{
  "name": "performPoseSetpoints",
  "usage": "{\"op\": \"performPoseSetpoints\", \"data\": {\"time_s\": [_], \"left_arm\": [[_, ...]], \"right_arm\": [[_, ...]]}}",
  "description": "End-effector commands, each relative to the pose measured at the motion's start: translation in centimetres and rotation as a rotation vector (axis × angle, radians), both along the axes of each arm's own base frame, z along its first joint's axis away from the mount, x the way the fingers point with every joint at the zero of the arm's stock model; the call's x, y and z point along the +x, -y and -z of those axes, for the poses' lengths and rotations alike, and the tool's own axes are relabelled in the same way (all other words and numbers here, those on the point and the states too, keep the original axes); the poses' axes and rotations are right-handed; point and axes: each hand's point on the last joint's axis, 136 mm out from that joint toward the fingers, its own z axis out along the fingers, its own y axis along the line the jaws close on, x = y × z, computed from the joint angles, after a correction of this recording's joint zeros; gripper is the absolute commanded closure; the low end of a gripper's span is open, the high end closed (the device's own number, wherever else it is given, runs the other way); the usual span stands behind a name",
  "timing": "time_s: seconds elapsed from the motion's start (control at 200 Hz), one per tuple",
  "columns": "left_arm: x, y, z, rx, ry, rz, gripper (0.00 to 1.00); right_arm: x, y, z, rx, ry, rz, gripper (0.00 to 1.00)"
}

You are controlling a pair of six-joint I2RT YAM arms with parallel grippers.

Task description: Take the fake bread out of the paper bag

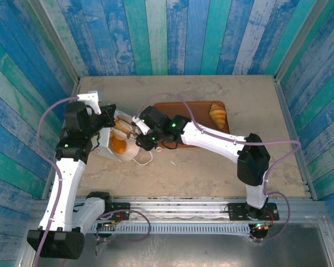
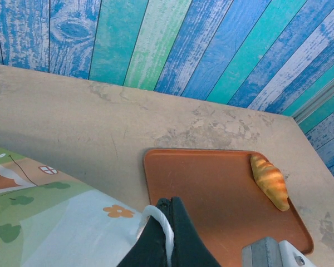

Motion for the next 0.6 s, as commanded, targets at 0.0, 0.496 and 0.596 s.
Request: {"op": "performPoseSetpoints", "data": {"time_s": [0.0,0.496,0.596], "left_arm": [[0.2,0.3,-0.9,-0.017,0.041,0.016,1.0],[0.2,0.7,-1.0,-0.042,0.045,0.036,1.0],[0.3,0.8,-1.0,-0.048,0.044,0.039,1.0]], "right_arm": [[0.5,0.0,0.7,-0.022,-0.024,0.021,0.54],[0.7,2.5,0.4,-0.072,-0.047,0.098,0.51],[-0.5,2.0,0.2,-0.04,-0.11,0.059,0.51]]}}
